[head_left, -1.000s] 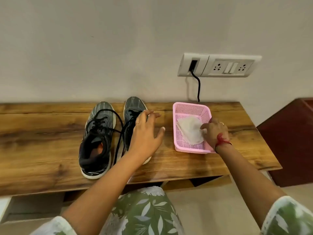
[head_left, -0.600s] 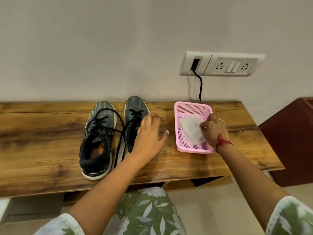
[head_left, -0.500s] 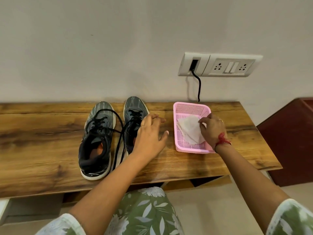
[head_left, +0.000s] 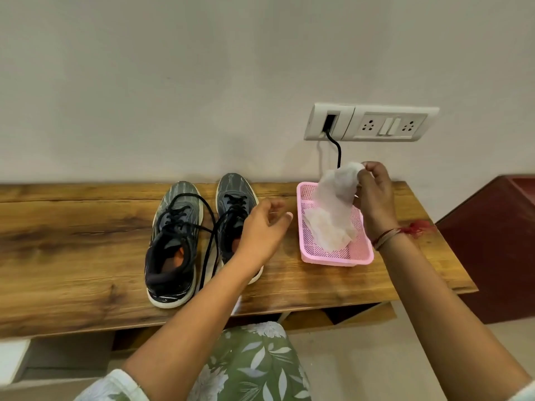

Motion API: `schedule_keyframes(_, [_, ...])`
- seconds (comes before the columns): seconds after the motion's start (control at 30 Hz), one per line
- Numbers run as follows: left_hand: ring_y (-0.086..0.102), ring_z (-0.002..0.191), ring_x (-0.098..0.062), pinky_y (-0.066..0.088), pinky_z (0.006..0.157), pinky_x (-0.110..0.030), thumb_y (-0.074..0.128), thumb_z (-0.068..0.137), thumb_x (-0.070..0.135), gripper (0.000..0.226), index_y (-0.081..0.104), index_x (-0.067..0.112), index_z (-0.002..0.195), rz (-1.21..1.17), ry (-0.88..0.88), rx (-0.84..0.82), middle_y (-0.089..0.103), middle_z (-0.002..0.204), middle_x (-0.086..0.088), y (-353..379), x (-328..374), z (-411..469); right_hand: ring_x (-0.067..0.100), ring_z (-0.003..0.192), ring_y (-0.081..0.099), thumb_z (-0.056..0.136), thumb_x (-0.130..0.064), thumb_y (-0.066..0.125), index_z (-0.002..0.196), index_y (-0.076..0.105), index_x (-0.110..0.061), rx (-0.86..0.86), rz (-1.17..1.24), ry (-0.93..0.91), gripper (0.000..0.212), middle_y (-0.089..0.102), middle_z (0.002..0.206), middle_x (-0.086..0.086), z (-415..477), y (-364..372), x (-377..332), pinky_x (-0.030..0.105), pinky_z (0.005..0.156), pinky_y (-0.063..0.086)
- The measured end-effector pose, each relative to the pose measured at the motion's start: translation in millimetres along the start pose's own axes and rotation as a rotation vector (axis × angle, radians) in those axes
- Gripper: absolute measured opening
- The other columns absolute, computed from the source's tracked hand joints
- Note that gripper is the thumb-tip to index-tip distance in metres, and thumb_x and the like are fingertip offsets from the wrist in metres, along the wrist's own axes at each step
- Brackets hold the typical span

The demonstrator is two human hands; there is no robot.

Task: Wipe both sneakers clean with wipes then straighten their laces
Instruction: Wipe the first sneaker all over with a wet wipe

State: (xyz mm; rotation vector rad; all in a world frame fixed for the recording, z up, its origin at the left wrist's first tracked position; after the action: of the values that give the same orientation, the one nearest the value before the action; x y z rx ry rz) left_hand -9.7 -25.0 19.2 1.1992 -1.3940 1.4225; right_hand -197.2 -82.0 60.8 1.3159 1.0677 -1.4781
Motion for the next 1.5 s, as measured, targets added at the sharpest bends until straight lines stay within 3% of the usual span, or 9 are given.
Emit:
schedule_keyframes(0.2, [0.057, 0.105, -0.011, 0.045, 0.085, -0.023, 0.054, 0.095, 0.036, 0.035, 0.052, 0.019, 0.126, -0.547, -0.272, -0.074, 0.06, 0.117, 0.002, -7.4, 22.5, -6.1, 0.021, 0.088, 0.06, 0.096, -0.021, 0.034, 0.105, 0.058, -0.011, -0.311, 0.569, 0.292, 0.027, 0.063, 0.097, 0.007, -31.7, 22.0, -51.6, 0.033, 0.072, 0.054])
schedule_keyframes(0.33, [0.066, 0.071, -0.016, 0.056, 0.064, -0.03, 0.045, 0.09, 0.056, 0.055, 0.054, 0.011, 0.12, -0.925, -0.464, -0.214, 0.069, 0.087, -0.005, -23.2, 22.7, -21.8, 0.021, 0.093, 0.067, 0.095, -0.024, 0.032, 0.102, 0.063, -0.008, -0.463, 0.786, 0.458, 0.035, 0.07, 0.099, 0.009, -61.5, 37.9, -53.1, 0.032, 0.073, 0.056])
schedule_keyframes(0.57, [0.067, 0.097, -0.023, 0.059, 0.076, -0.033, 0.063, 0.079, 0.014, 0.051, 0.054, 0.001, 0.128, -1.12, -0.313, -0.124, 0.065, 0.115, -0.015, -50.5, 17.1, -37.0, 0.032, 0.117, 0.051, 0.077, -0.044, 0.054, 0.114, 0.055, -0.014, -0.455, 0.761, 0.549, 0.048, 0.055, 0.125, 0.016, -96.3, 53.8, -25.7, 0.045, 0.091, 0.045])
schedule_keyframes(0.77, [0.058, 0.103, -0.033, 0.048, 0.094, -0.044, 0.063, 0.084, 0.01, 0.024, 0.062, 0.01, 0.108, -0.925, -0.278, -0.131, 0.061, 0.109, -0.019, -62.6, 18.9, -41.1, 0.034, 0.114, 0.056, 0.083, -0.048, 0.059, 0.12, 0.056, 0.004, -0.5, 0.748, 0.674, 0.064, 0.054, 0.126, 0.023, -132.3, 74.0, -1.1, 0.04, 0.082, 0.053])
schedule_keyframes(1.03, [0.065, 0.078, -0.013, 0.056, 0.068, -0.026, 0.063, 0.089, 0.01, 0.023, 0.062, 0.012, 0.112, -0.463, -0.216, -0.227, 0.068, 0.092, -0.003, -79.5, 27.6, -46.2, 0.018, 0.076, 0.066, 0.07, -0.029, 0.072, 0.098, 0.068, -0.008, -0.679, 0.391, 0.765, 0.035, 0.069, 0.089, 0.01, -152.3, 75.5, 10.2, 0.027, 0.063, 0.054])
schedule_keyframes(1.17, [0.065, 0.078, -0.015, 0.056, 0.061, -0.023, 0.063, 0.089, 0.01, 0.023, 0.06, 0.01, 0.112, -0.395, -0.244, -0.207, 0.067, 0.095, -0.004, -86.6, 23.1, -45.5, 0.025, 0.09, 0.068, 0.039, -0.017, 0.094, 0.085, 0.076, -0.009, -0.555, 0.716, 0.787, 0.051, 0.07, 0.099, 0.015, -152.9, 74.3, 16.9, 0.037, 0.082, 0.053])
schedule_keyframes(1.3, [0.064, 0.092, -0.013, 0.055, 0.073, -0.025, 0.063, 0.091, 0.021, 0.033, 0.053, 0.012, 0.122, -0.155, -0.302, -0.134, 0.064, 0.105, -0.002, -82.9, 2.6, -47.5, 0.026, 0.1, 0.065, 0.072, -0.011, 0.071, 0.081, 0.077, -0.008, -0.433, 0.934, 0.713, 0.012, 0.068, 0.104, 0.015, -151.4, 68.6, 9.3, 0.041, 0.091, 0.049])
schedule_keyframes(1.37, [0.061, 0.1, -0.013, 0.05, 0.082, -0.026, 0.063, 0.091, 0.027, 0.033, 0.054, 0.017, 0.121, -0.038, -0.25, -0.009, 0.064, 0.106, 0.0, -83.6, -10.0, -45.2, 0.023, 0.105, 0.063, 0.078, -0.013, 0.059, 0.08, 0.077, -0.015, -0.31, 0.924, 0.644, 0.018, 0.068, 0.103, 0.01, -145.6, 59.5, 12.2, 0.042, 0.097, 0.044])
schedule_keyframes(1.5, [0.059, 0.097, -0.008, 0.046, 0.08, -0.018, 0.062, 0.091, 0.026, 0.022, 0.059, 0.019, 0.112, -0.011, -0.137, 0.209, 0.062, 0.103, 0.004, -83.0, -11.6, -39.8, 0.029, 0.122, 0.051, 0.085, -0.02, 0.049, 0.116, 0.058, -0.019, -0.198, 0.992, 0.522, 0.032, 0.06, 0.119, 0.007, -136.1, 32.0, 28.2, 0.056, 0.095, 0.04])
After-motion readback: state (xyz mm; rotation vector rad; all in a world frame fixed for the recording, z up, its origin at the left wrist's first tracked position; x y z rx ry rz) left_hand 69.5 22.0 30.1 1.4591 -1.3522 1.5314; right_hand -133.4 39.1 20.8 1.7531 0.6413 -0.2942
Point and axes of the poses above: each hand's wrist, its own z-axis towards the middle knuckle, its own y-axis out of the palm, x = y × z, the point moved 2 cm from there along z, towards the middle knuckle
